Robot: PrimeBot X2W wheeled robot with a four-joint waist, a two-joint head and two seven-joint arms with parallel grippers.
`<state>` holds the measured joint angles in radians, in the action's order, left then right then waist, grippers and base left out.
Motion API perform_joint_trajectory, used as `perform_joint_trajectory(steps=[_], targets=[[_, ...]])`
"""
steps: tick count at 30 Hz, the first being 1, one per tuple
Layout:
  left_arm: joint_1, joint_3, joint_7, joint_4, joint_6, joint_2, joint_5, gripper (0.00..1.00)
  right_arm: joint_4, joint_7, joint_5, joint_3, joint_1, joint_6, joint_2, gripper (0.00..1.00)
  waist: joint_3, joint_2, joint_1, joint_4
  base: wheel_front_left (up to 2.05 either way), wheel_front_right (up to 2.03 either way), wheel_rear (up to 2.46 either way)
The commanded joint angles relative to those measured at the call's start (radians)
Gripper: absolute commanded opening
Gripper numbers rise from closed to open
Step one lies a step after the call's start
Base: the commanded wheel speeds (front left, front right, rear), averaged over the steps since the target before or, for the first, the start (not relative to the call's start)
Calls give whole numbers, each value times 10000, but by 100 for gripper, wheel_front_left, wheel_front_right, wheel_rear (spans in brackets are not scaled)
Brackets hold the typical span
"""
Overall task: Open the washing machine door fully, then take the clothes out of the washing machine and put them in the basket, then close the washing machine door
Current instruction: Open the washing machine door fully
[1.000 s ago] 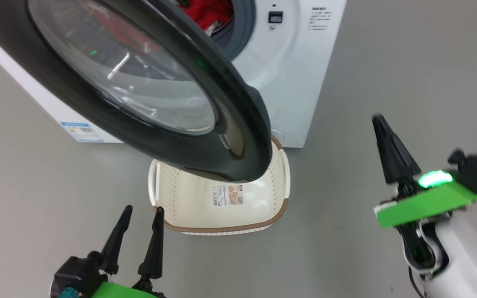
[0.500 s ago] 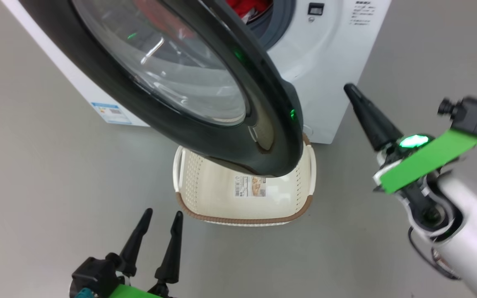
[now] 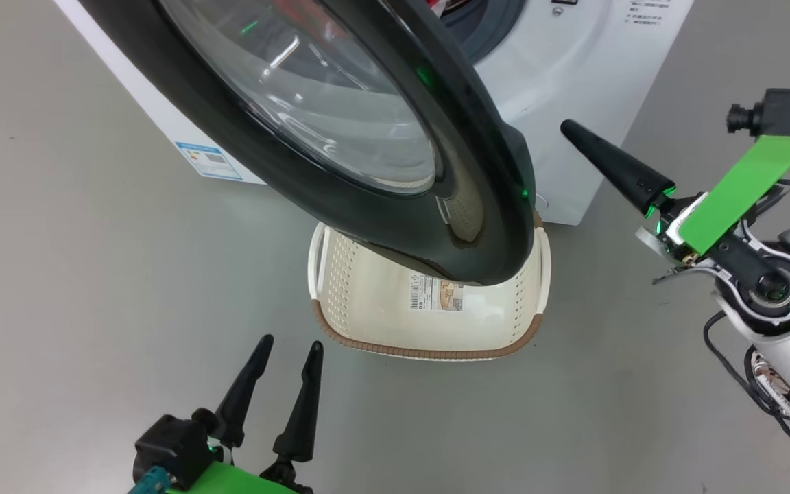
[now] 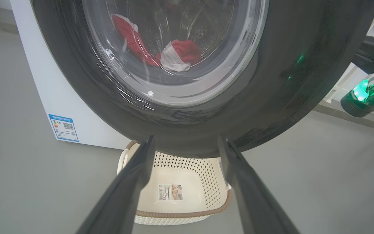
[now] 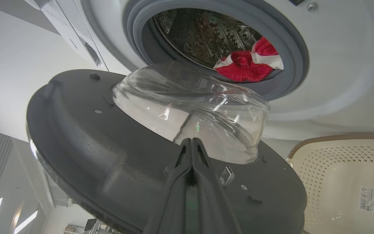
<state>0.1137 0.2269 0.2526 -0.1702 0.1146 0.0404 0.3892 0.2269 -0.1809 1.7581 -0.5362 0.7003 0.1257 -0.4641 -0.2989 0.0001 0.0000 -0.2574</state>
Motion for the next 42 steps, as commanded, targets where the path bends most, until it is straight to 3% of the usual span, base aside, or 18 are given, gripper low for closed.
perform_joint_trajectory(steps=[1, 8, 17, 42], targets=[[227, -264, 92, 204, 37, 98, 52, 100, -35, -456, 192, 109, 36, 50, 95, 0, 3, -1, 0, -43, 0, 0, 0], [196, -177, 92, 172, 46, 98, 97, 100, 640, -2089, 444, 690, 18, 50, 606, 0, 68, -1, 0, -126, 0, 0, 0], [158, -134, 92, 148, 31, 98, 180, 100, 979, -3180, 30, 1172, -229, 50, 1138, 0, 224, -1, 0, -200, 0, 0, 0], [-350, -206, 92, 153, 13, 98, 108, 100, 1144, -4669, -980, 1624, -1313, 50, 2274, 0, 1031, -1, 0, -744, 0, 0, 0]])
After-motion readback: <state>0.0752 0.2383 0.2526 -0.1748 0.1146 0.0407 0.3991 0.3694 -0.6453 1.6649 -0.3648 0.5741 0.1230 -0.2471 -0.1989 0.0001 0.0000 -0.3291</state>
